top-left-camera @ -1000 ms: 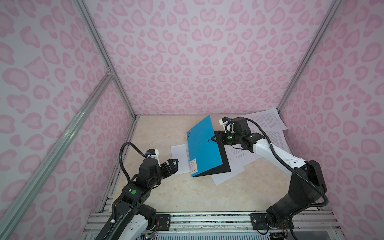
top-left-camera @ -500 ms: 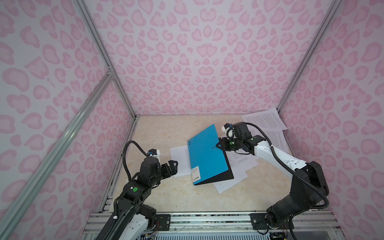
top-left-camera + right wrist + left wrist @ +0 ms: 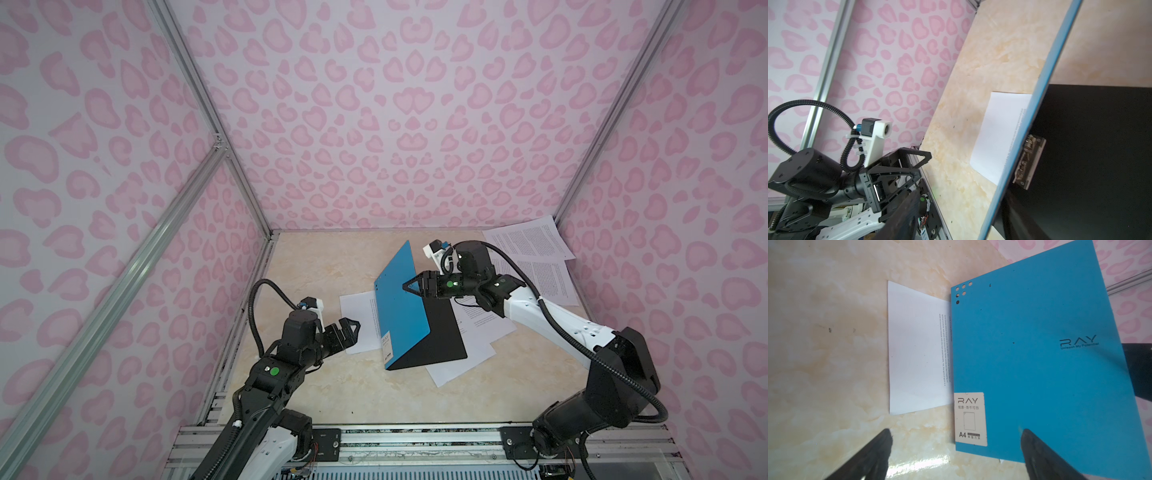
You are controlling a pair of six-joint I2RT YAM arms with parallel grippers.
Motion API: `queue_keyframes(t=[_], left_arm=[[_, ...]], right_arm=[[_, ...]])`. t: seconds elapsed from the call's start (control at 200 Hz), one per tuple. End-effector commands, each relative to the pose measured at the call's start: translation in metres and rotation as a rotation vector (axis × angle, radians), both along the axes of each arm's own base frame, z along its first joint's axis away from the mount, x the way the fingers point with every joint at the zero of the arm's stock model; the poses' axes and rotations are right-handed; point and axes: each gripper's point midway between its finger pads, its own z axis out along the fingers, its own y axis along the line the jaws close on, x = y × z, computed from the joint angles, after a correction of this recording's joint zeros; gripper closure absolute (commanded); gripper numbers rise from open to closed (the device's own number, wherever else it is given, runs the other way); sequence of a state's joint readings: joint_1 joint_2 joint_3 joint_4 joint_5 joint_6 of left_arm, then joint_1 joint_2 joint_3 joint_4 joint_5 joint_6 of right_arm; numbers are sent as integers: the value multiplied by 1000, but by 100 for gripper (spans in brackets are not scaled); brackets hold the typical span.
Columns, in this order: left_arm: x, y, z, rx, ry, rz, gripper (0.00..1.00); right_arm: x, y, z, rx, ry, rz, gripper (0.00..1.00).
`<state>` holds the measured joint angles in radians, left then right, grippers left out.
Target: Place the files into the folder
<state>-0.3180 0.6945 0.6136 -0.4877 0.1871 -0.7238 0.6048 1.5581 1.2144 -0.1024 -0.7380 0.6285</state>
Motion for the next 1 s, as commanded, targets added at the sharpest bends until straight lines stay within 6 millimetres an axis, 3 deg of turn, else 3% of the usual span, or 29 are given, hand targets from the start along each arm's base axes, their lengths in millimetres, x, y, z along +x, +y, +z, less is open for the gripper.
queue_keyframes(t=[0.0,0.125,0.225,0.325,0.395,0.49,0.59,0.67,0.69,0.81,1.0], left_arm=[[5,3,40,-59,-79,37,2],[-1,29,96,-45,-198,142,2],[-12,50,136,-31,-287,223,2],[-26,59,161,-31,-345,254,2],[-32,61,164,-31,-352,253,2],[-35,61,155,1,-329,236,2],[-28,46,131,1,-286,159,2],[-13,17,99,-52,-210,30,2],[-9,8,89,-77,-187,-4,2],[18,-29,35,-215,-100,-118,2],[52,-46,-34,-266,29,-114,3]], right_arm=[[-10,32,20,33,-61,52,27],[-33,94,5,-18,-80,141,20],[-48,149,-31,-116,-102,204,18],[-65,191,-63,-217,-131,276,16],[-63,199,-66,-227,-126,291,16],[-49,184,-56,-211,-149,257,16],[-33,144,-58,-249,-157,211,18],[-14,105,-75,-264,-108,131,21],[-13,93,-90,-266,-72,111,23],[-3,44,-126,-272,16,5,31],[-26,17,-173,-333,86,1,44]])
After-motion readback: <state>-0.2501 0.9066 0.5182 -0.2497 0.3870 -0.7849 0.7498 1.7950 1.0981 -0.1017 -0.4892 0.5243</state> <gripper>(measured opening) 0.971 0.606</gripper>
